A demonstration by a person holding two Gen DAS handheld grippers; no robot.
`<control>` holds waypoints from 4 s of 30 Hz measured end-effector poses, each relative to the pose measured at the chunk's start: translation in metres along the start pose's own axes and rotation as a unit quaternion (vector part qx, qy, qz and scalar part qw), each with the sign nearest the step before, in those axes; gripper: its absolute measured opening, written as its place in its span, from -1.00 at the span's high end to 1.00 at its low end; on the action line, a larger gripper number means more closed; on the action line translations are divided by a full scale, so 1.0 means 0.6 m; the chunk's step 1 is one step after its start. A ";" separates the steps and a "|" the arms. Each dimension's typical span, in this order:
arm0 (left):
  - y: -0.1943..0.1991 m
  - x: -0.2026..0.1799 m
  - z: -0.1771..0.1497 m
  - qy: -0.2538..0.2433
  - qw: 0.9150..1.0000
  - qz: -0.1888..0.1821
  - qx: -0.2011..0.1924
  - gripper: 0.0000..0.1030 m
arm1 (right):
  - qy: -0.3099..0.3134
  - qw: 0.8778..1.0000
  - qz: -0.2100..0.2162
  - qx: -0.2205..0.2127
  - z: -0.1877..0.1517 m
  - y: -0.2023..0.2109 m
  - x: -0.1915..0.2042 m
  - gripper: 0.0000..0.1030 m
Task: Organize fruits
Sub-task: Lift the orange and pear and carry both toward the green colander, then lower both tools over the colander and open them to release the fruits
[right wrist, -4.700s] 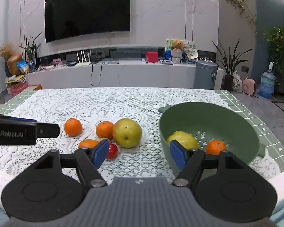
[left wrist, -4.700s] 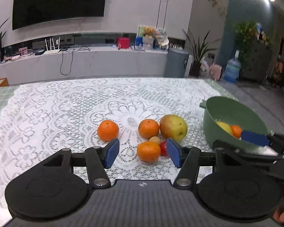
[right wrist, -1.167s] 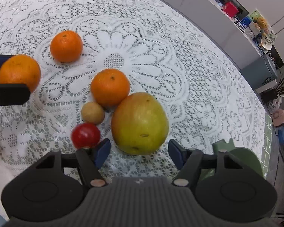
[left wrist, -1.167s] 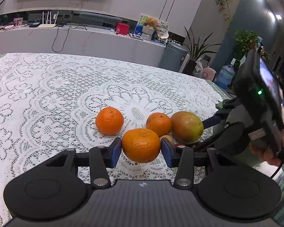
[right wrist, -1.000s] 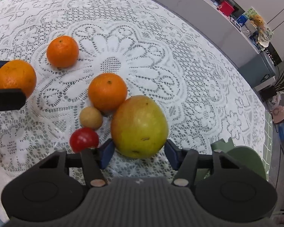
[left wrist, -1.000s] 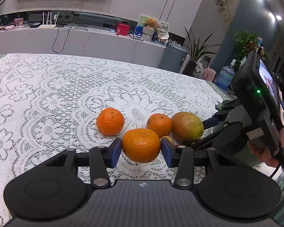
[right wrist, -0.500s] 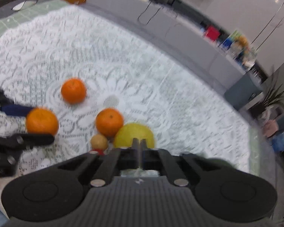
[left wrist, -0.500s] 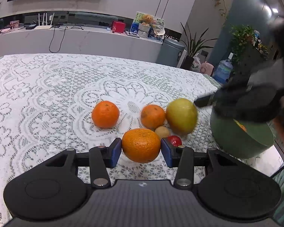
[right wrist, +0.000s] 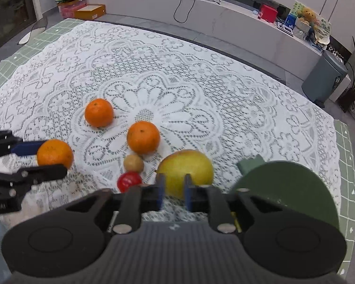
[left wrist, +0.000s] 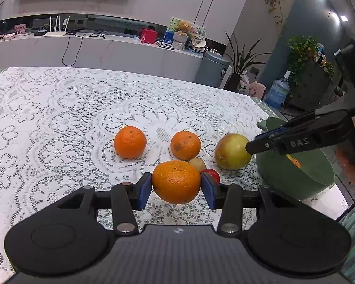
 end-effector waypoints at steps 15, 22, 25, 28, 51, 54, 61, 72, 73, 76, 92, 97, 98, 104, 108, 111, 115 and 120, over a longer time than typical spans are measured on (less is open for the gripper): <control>-0.004 0.012 0.010 0.007 1.000 -0.006 0.001 0.00 | 0.212 0.971 0.000 0.109 -0.006 -0.063 0.053 -0.27; -0.012 0.014 0.010 0.007 1.000 -0.006 0.009 0.01 | 0.286 0.949 -0.021 0.127 -0.010 -0.092 0.068 -0.32; -0.014 0.015 0.010 0.008 1.000 -0.004 0.011 0.00 | 0.302 0.945 -0.025 0.126 -0.008 -0.103 0.071 -0.32; -0.017 0.018 0.010 0.012 1.000 -0.006 0.012 0.00 | 0.308 0.942 -0.036 0.128 -0.008 -0.116 0.070 -0.33; 0.003 0.013 0.009 0.010 1.000 -0.021 0.005 0.00 | 0.230 0.972 -0.042 0.010 -0.006 0.010 0.087 -0.18; 0.010 0.002 0.009 0.013 0.999 -0.036 0.006 0.00 | 0.183 0.983 -0.027 -0.014 -0.003 0.064 0.065 -0.18; 0.018 -0.046 0.031 0.009 0.997 -0.079 -0.001 0.00 | 0.070 0.996 -0.042 -0.026 -0.021 0.151 -0.044 -0.18; -0.030 -0.162 0.086 -0.046 0.991 -0.128 0.017 0.00 | -0.029 0.995 -0.086 0.032 -0.103 0.139 -0.192 -0.19; -0.037 -0.175 0.090 -0.057 0.990 -0.131 0.019 0.00 | -0.034 0.995 -0.085 0.029 -0.106 0.133 -0.196 -0.19; -0.062 -0.209 0.098 -0.086 0.987 -0.135 0.026 0.00 | -0.066 0.995 -0.075 0.000 -0.108 0.118 -0.215 -0.19; -0.171 -0.259 0.107 -0.150 0.979 -0.116 0.070 0.00 | -0.198 0.980 -0.030 -0.009 -0.107 -0.031 -0.266 -0.19; -0.190 -0.267 0.104 -0.163 0.977 -0.115 0.081 0.00 | -0.211 0.977 -0.020 -0.004 -0.117 -0.049 -0.270 -0.19; -0.193 -0.269 0.103 -0.166 0.976 -0.115 0.083 0.00 | -0.213 0.977 -0.019 -0.005 -0.118 -0.050 -0.270 -0.19; -0.201 -0.283 0.101 -0.190 0.972 -0.114 0.084 0.00 | -0.219 0.975 -0.021 -0.011 -0.123 -0.046 -0.270 -0.20; -0.202 -0.284 0.101 -0.201 0.970 -0.109 0.082 0.00 | -0.229 0.972 -0.031 -0.043 -0.128 -0.017 -0.271 -0.20; -0.202 -0.284 0.102 -0.205 0.969 -0.110 0.085 0.00 | -0.249 0.963 -0.043 -0.088 -0.135 0.021 -0.275 -0.20; -0.208 -0.298 0.097 -0.226 0.963 -0.111 0.091 0.00 | -0.297 0.941 -0.059 -0.148 -0.159 0.071 -0.275 -0.20; -0.224 -0.334 0.084 -0.274 0.951 -0.108 0.096 0.00 | -0.344 0.915 -0.098 -0.185 -0.190 0.106 -0.273 -0.05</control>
Point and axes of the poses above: each gripper's, at about its wrist camera, not at the fingertips, and y roughly against the way its jaws point, x to its left, z to its top, the point moved 1 cm from there along -y, roughly the way its jaws point, and after that the axes turned 9 degrees about -x, right-handed, at the moved point
